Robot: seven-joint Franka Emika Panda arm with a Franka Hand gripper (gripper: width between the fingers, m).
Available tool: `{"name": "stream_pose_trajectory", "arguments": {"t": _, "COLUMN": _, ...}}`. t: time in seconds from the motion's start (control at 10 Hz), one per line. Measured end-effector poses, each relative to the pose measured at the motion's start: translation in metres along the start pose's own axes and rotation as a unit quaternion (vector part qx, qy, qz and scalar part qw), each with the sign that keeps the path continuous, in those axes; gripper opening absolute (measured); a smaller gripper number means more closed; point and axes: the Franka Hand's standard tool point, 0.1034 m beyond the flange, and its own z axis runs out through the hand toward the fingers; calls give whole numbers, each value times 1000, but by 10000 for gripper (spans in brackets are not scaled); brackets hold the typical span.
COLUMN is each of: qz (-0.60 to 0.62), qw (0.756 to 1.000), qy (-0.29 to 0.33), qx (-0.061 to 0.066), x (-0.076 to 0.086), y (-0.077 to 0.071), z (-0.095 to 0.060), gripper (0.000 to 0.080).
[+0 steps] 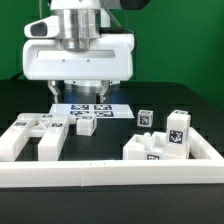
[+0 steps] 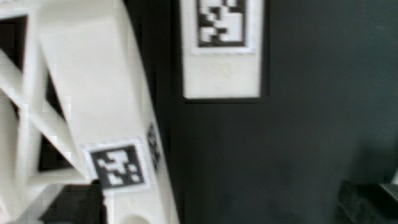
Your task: Assemble chair
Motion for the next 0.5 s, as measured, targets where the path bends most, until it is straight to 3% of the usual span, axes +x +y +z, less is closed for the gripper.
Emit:
{"name": "stream_pose_trajectory", "arguments": {"t": 0.2, "qz": 2, "qw": 997, "qy": -82, "qx": 15, "x": -5, "y": -7, "z": 2, "gripper": 649}}
{"name": "stream_pose_trajectory", "arguments": {"t": 0.5, "qz": 5, "qw": 984, "qy": -176, "qx": 27, "x": -10, "y": -9, "z": 4, "gripper": 649}}
